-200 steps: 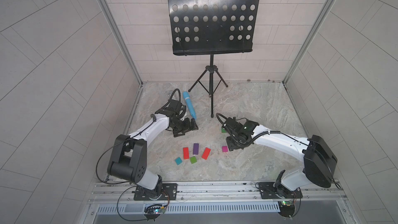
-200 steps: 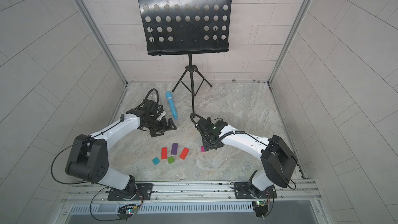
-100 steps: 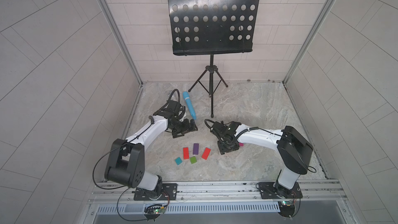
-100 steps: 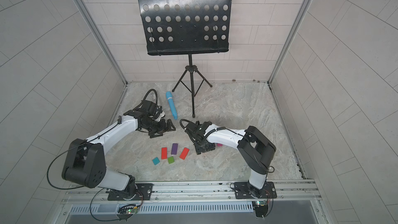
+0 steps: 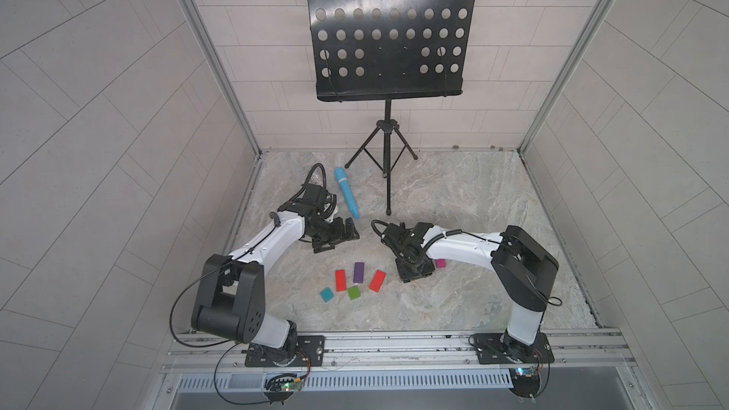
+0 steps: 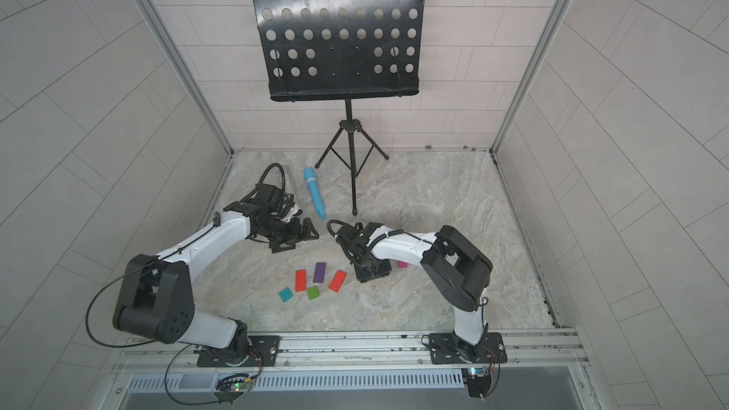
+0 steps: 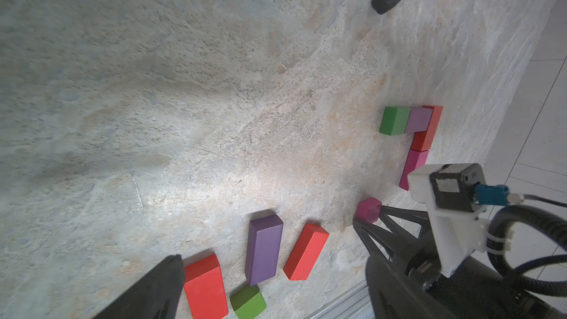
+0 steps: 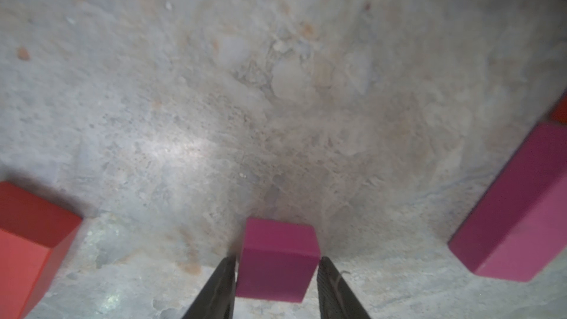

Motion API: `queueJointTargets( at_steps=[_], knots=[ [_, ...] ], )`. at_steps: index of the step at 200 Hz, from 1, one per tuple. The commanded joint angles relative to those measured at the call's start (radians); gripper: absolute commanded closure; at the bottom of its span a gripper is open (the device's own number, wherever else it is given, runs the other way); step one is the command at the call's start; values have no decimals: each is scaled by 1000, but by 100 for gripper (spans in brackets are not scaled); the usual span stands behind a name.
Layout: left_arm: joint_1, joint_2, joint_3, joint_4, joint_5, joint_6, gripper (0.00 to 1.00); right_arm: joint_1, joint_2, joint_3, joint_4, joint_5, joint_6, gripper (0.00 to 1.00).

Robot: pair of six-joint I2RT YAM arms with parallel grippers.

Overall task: Assemble the number 7 with building blocks
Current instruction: Pick up the building block from the center of the board, then assemble the building block at the center of the board.

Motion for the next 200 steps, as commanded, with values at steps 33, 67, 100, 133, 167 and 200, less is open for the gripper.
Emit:
queueJointTargets(
  at_steps=[33,67,100,133,167,200],
  knots=[
    [10,-28,-17,-21,8,29,0,-16,-21,7,-19,20,17,71],
    [9,-34,-24,-20,6,29,0,-16,-166,-1,-55,46,41,73],
    [10,-25,-29,-3,18,19,0,-39,-333,-103,-102,85,99,73],
    [9,-21,-25,7,28,10,0,-111,-462,-290,-102,92,140,73],
    [8,-19,-26,16,35,0,0,-163,-510,-379,-64,82,150,74],
    [2,-27,-29,23,40,-11,0,-170,-452,-384,-14,62,144,74]
  ],
)
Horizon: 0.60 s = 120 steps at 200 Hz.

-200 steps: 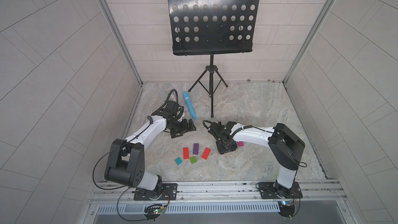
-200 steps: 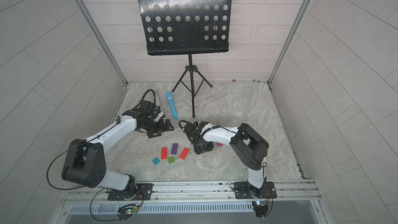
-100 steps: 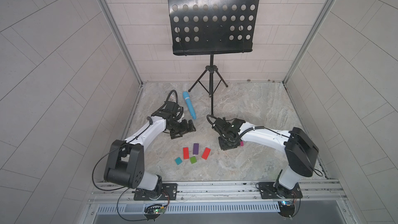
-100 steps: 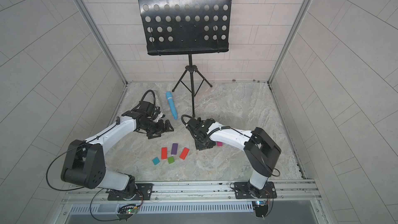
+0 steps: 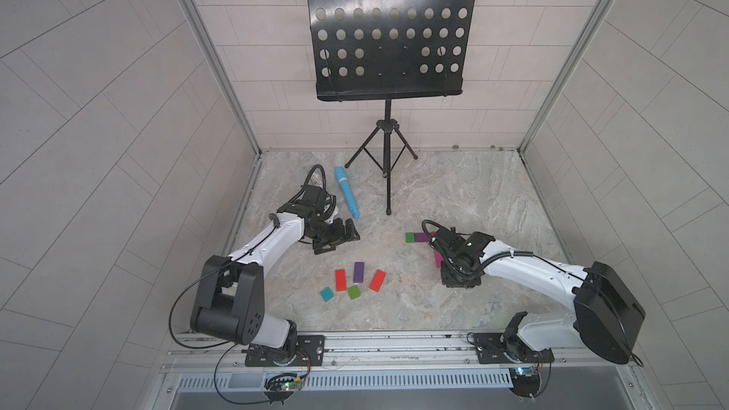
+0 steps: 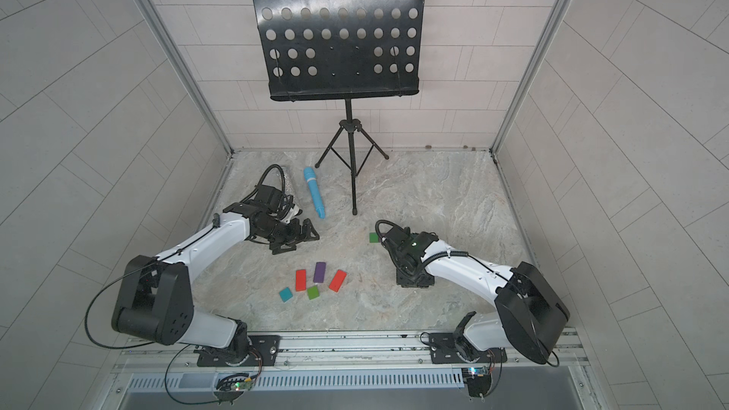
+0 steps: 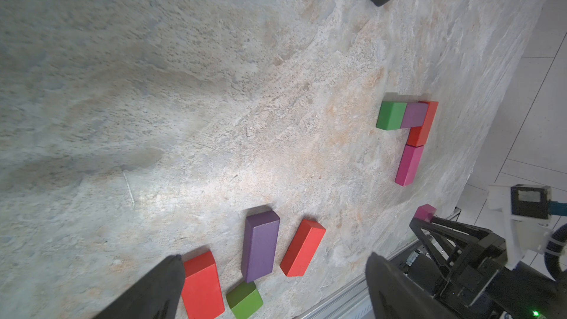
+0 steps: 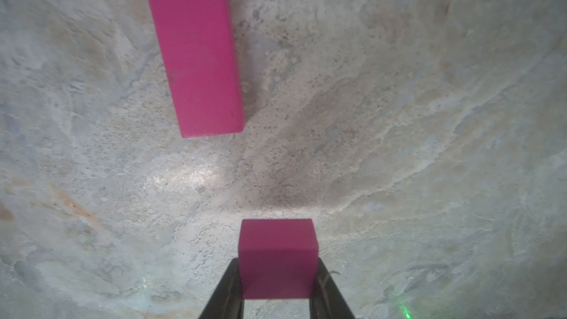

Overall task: Assemble the number 7 with building blocks
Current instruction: Assemble the building block at the center of the board.

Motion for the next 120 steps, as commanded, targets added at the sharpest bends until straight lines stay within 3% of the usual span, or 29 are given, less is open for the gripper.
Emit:
queueJointTargets(
  at_steps=[1,56,120],
  knots=[
    [-2,-17,-9,12,13,-3,0,-2,31,4,41,2,17,74],
    [-7,-21,-15,14,15,-10,0,-9,158,39,112,-26,-6,74],
    [-7,-20,-19,16,13,-10,0,-34,207,52,137,-31,-20,74]
  ],
)
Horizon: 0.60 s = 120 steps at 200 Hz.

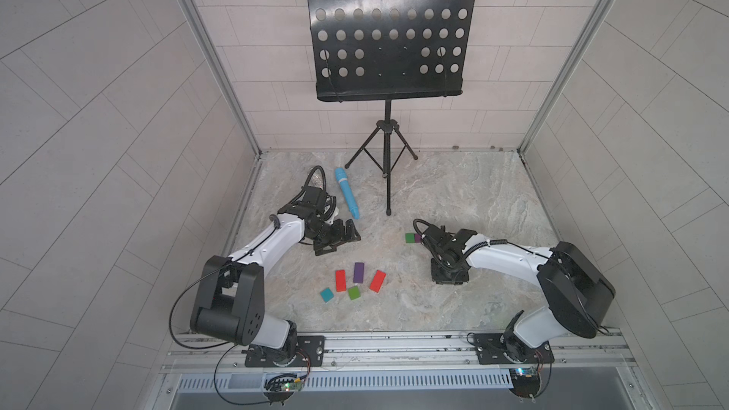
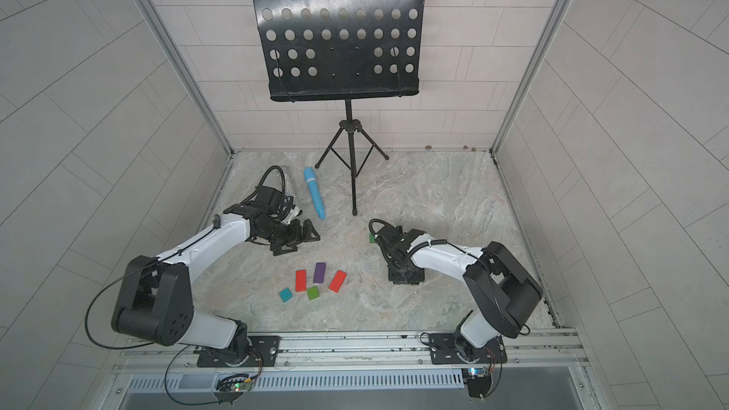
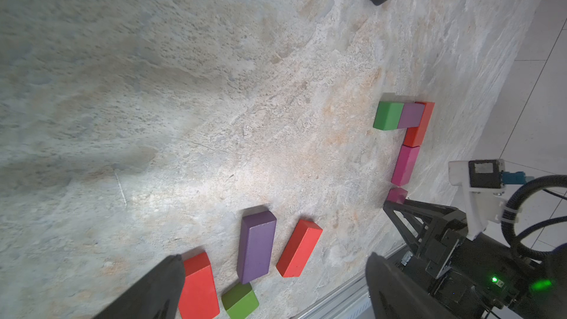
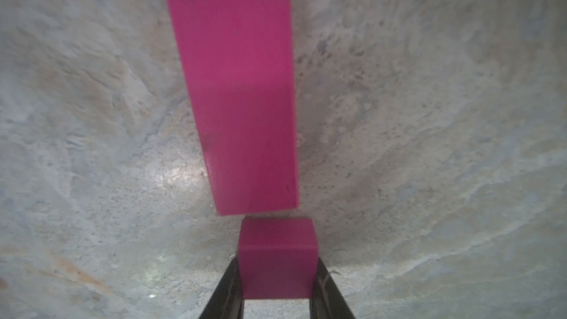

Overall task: Assemble the number 7 with building blocks
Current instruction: Assemble the building block at the center of the board.

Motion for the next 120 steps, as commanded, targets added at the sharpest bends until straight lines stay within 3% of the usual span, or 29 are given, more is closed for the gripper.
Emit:
queueJointTargets(
  at_steps=[1,120],
  knots=[
    [-4,-19,-10,1,3,5,0,-10,23,18,7,10,-6,74],
    [-5,-20,-9,3,4,5,0,-18,71,32,1,7,-37,74]
  ],
)
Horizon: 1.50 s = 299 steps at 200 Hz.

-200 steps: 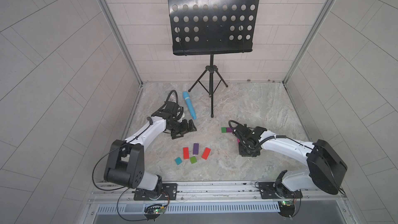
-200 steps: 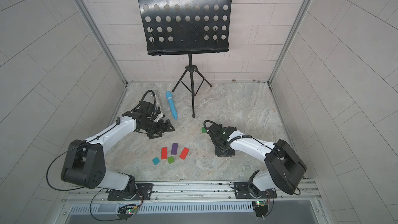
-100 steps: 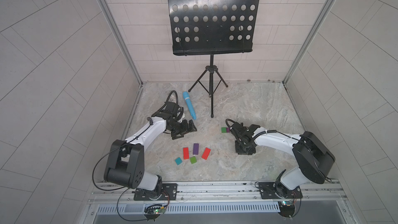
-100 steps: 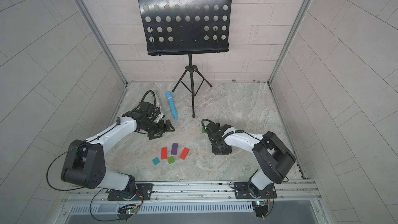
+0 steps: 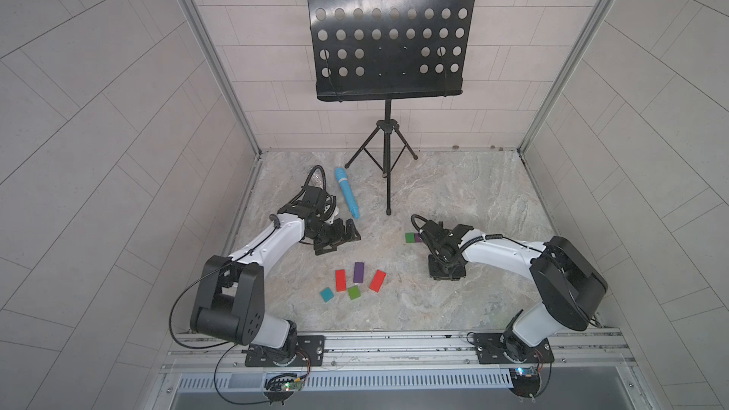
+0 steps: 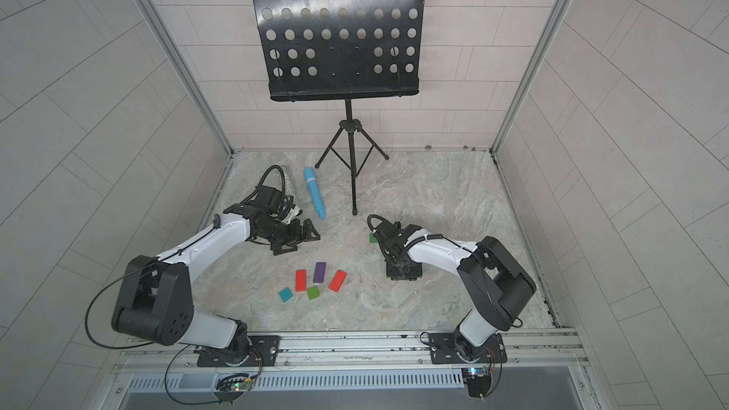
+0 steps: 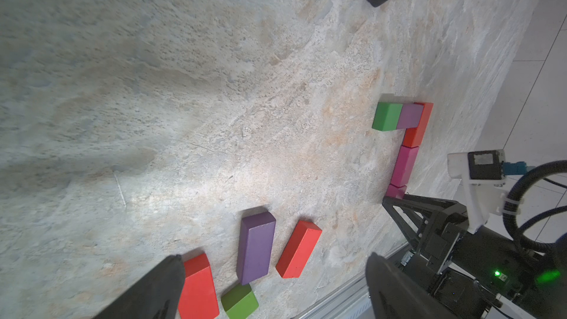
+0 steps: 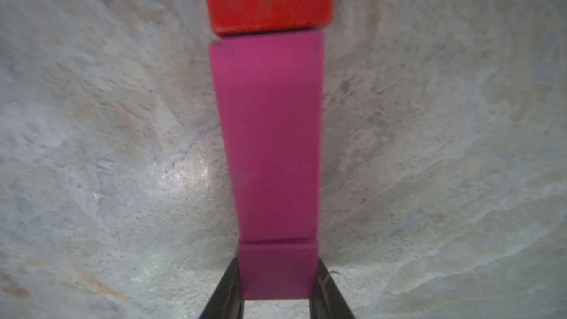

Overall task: Assemble the number 7 with building blocks
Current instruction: Assemble the building block at the center of the board.

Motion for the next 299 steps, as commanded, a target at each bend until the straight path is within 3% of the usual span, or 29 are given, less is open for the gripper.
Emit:
queueJointTargets(
  at_steps=[1,299],
  knots=[
    [-5,-20,-8,1,4,5,0,-4,26,-11,2,15,-2,74],
    [-4,-20,-6,9,8,1,0,-27,63,22,-35,33,-37,71]
  ],
)
